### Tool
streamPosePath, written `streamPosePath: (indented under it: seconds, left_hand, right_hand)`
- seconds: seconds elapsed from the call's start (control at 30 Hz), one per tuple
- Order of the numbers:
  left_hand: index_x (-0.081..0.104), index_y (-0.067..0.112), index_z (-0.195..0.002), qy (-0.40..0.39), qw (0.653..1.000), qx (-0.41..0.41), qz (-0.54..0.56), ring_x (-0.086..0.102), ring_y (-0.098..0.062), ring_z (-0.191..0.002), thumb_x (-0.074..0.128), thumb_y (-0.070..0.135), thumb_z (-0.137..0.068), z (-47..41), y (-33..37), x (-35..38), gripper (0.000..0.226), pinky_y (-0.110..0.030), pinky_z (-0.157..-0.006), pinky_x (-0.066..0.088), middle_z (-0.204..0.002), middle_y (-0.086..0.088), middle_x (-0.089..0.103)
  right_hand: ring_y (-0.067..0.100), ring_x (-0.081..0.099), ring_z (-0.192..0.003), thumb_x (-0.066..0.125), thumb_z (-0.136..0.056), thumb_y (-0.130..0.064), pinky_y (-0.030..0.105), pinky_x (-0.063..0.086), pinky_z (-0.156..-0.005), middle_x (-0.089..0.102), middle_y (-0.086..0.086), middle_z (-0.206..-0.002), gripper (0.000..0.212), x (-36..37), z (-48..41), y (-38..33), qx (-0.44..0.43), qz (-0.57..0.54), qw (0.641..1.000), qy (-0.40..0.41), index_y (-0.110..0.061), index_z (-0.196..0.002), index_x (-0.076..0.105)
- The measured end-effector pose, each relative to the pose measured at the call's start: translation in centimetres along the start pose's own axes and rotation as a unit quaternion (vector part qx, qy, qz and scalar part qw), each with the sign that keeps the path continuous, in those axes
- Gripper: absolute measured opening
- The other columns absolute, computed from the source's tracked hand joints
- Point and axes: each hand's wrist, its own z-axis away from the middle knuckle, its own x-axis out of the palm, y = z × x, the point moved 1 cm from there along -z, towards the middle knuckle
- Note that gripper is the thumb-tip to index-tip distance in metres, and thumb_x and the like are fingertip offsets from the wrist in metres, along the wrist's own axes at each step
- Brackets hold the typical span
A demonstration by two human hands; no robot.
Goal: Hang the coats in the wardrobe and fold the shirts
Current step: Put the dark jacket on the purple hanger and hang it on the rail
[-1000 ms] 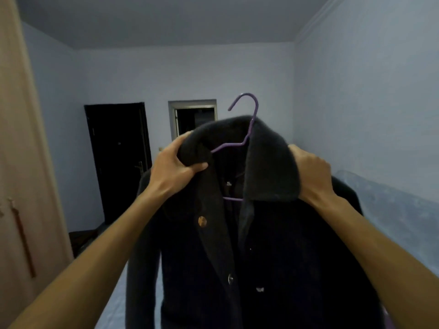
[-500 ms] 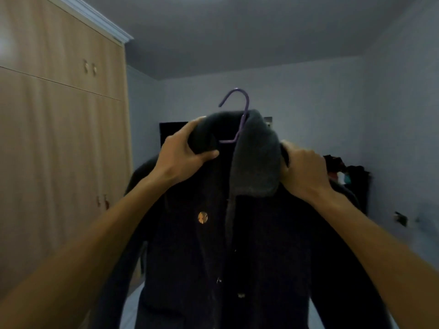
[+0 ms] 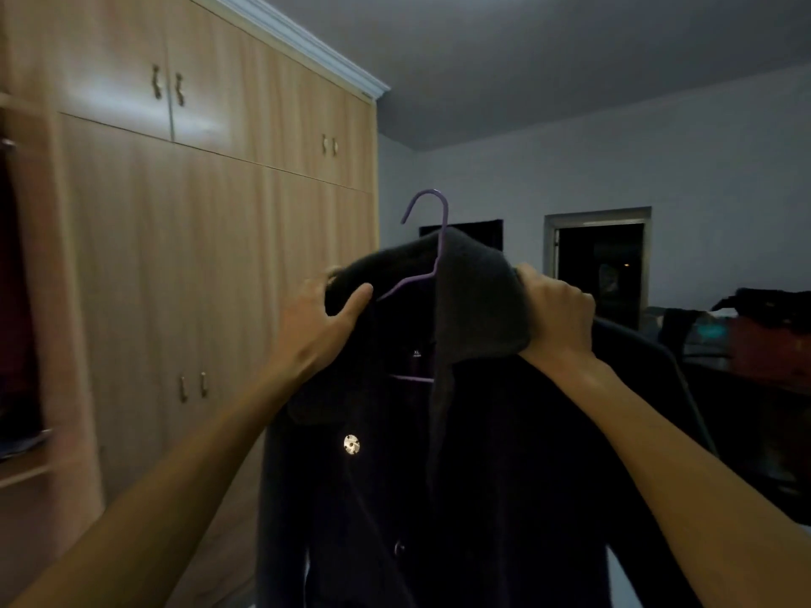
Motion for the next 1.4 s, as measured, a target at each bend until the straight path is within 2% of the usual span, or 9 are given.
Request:
streamPosePath:
  seconds: [0.1,0.2,0.3,0.47,0.6,0.63,0.73,0.87,1.4]
  left_hand:
    - [0.055,0.031,-0.115,0.047,0.997,-0.045,0.036,0.059,-0.009,-0.099,0.047,0.063,-0.084,0.1,-2.2,-5.6,0.046,-0.03,-0.086,0.05,-0.104,0.012,0.061]
    - [0.058,0.021,-0.116,0.074,0.995,-0.064,-0.003,0.059,-0.005,-0.095,0.045,0.051,-0.093,0.6,-4.3,-11.7,0.04,-0.014,-0.072,0.043,-0.107,0.005,0.062]
    - [0.058,0.018,-0.12,0.102,0.991,-0.075,-0.037,0.058,-0.006,-0.1,0.043,0.047,-0.095,1.1,-6.0,-17.9,0.041,-0.016,-0.076,0.041,-0.113,0.004,0.062]
    - [0.058,0.019,-0.118,0.15,0.98,-0.1,-0.087,0.053,-0.005,-0.096,0.041,0.04,-0.098,2.4,-9.0,-27.0,0.034,-0.006,-0.064,0.032,-0.11,0.008,0.059]
    - [0.058,0.023,-0.111,0.182,0.967,-0.121,-0.13,0.054,0.002,-0.083,0.042,0.038,-0.098,3.1,-11.5,-33.8,0.025,-0.002,-0.063,0.034,-0.094,0.016,0.059]
    - [0.058,0.023,-0.11,0.188,0.964,-0.125,-0.14,0.055,0.002,-0.085,0.042,0.039,-0.097,3.2,-12.2,-35.3,0.026,-0.004,-0.068,0.035,-0.094,0.015,0.06]
    - [0.056,0.022,-0.12,0.203,0.953,-0.142,-0.173,0.057,-0.015,-0.101,0.042,0.046,-0.095,3.2,-14.9,-39.8,0.038,-0.029,-0.088,0.044,-0.111,0.002,0.061]
    - [0.053,0.023,-0.125,0.213,0.939,-0.162,-0.214,0.059,-0.021,-0.103,0.04,0.054,-0.093,3.4,-18.8,-45.5,0.046,-0.043,-0.09,0.05,-0.116,-0.003,0.059]
    - [0.055,0.024,-0.121,0.278,0.87,-0.15,-0.38,0.056,-0.017,-0.1,0.044,0.043,-0.095,-4.0,-36.3,-62.3,0.034,-0.043,-0.096,0.045,-0.115,-0.002,0.057]
  right_hand:
    - [0.036,0.065,-0.072,0.057,-0.091,-0.035,0.028,0.03,-0.058,0.067,0.014,-0.077,0.025,0.9,-0.8,-5.1,-0.004,-0.021,1.0,-0.007,-0.01,-0.094,0.058]
    - [0.039,0.064,-0.08,0.053,-0.092,-0.033,0.032,0.031,-0.061,0.068,0.016,-0.084,0.024,1.6,-1.5,-10.6,0.004,-0.043,0.999,-0.011,-0.011,-0.1,0.057]
    - [0.039,0.064,-0.084,0.051,-0.094,-0.031,0.032,0.03,-0.063,0.068,0.016,-0.088,0.023,2.2,-2.0,-16.1,0.011,-0.054,0.998,-0.017,-0.011,-0.103,0.056]
    - [0.04,0.065,-0.081,0.053,-0.093,-0.03,0.036,0.04,-0.064,0.068,0.017,-0.085,0.021,4.0,-2.4,-24.7,0.025,-0.102,0.994,-0.002,-0.011,-0.1,0.058]
    - [0.041,0.064,-0.085,0.051,-0.093,-0.027,0.04,0.045,-0.07,0.068,0.02,-0.09,0.021,6.3,-2.7,-32.0,0.034,-0.143,0.989,-0.024,-0.01,-0.103,0.059]
    - [0.041,0.064,-0.088,0.05,-0.094,-0.027,0.04,0.045,-0.071,0.068,0.02,-0.092,0.022,7.0,-2.9,-33.8,0.035,-0.146,0.988,-0.033,-0.011,-0.104,0.06]
    - [0.039,0.064,-0.094,0.046,-0.096,-0.029,0.04,0.046,-0.077,0.068,0.019,-0.099,0.023,9.5,-3.6,-39.2,0.039,-0.161,0.984,-0.065,-0.014,-0.107,0.059]
    - [0.039,0.063,-0.097,0.043,-0.096,-0.036,0.042,0.046,-0.08,0.067,0.017,-0.103,0.027,13.4,-4.6,-46.1,0.035,-0.209,0.975,-0.066,-0.018,-0.108,0.059]
    - [0.029,0.064,-0.088,0.048,-0.093,-0.038,0.035,0.041,-0.071,0.065,0.003,-0.093,0.025,31.9,-11.0,-74.2,-0.047,-0.394,0.911,-0.107,-0.019,-0.107,0.056]
